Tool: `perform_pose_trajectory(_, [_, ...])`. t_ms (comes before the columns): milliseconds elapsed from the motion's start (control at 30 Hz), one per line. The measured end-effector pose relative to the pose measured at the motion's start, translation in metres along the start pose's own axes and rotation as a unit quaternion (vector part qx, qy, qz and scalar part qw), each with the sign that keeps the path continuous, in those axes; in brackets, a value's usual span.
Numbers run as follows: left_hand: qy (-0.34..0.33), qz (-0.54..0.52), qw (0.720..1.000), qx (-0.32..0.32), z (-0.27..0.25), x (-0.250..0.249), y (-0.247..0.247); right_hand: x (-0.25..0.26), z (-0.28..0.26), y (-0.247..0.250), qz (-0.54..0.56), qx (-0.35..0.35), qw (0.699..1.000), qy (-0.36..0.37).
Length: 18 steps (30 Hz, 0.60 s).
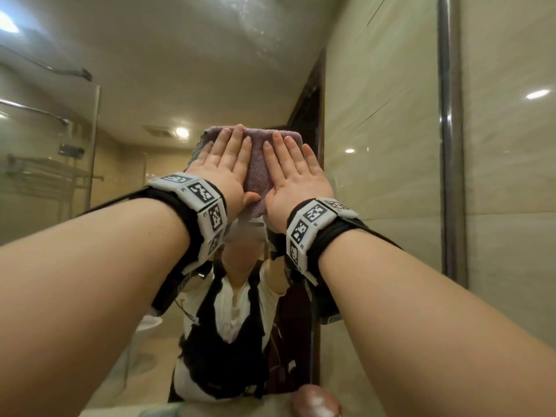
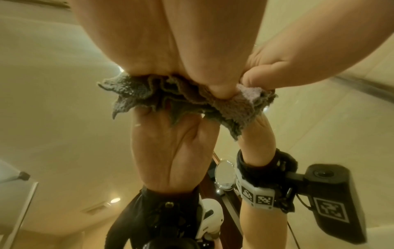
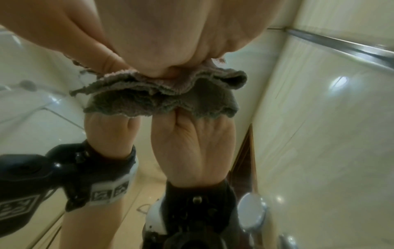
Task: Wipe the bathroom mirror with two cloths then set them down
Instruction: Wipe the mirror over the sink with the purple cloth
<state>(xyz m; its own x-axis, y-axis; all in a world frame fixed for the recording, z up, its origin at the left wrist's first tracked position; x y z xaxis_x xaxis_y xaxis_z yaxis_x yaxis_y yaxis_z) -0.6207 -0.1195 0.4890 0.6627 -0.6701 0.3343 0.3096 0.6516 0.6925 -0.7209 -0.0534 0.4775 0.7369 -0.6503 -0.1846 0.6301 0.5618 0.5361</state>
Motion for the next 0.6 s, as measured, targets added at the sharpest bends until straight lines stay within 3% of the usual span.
perform_pose_trajectory(600, [-0.100, 0.003, 0.995, -0.019, 0.082, -0.179, 0.026, -0.182, -0.023, -0.027, -0.048, 0.127, 0.984, -0.119])
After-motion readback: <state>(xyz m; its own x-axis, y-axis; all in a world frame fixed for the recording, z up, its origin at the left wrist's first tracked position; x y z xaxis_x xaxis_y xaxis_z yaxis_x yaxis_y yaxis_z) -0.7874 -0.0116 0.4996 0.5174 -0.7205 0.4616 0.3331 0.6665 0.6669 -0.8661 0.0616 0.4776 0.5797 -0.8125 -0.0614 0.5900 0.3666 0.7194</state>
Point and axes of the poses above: each hand's wrist, its own z-axis towards the middle knuckle, its own y-axis out of the back of the hand, x = y × z, the point moved 2 cm from there along z, towards the middle knuckle, and after that the axes turned 10 degrees about -y, right-handed, at the moved point
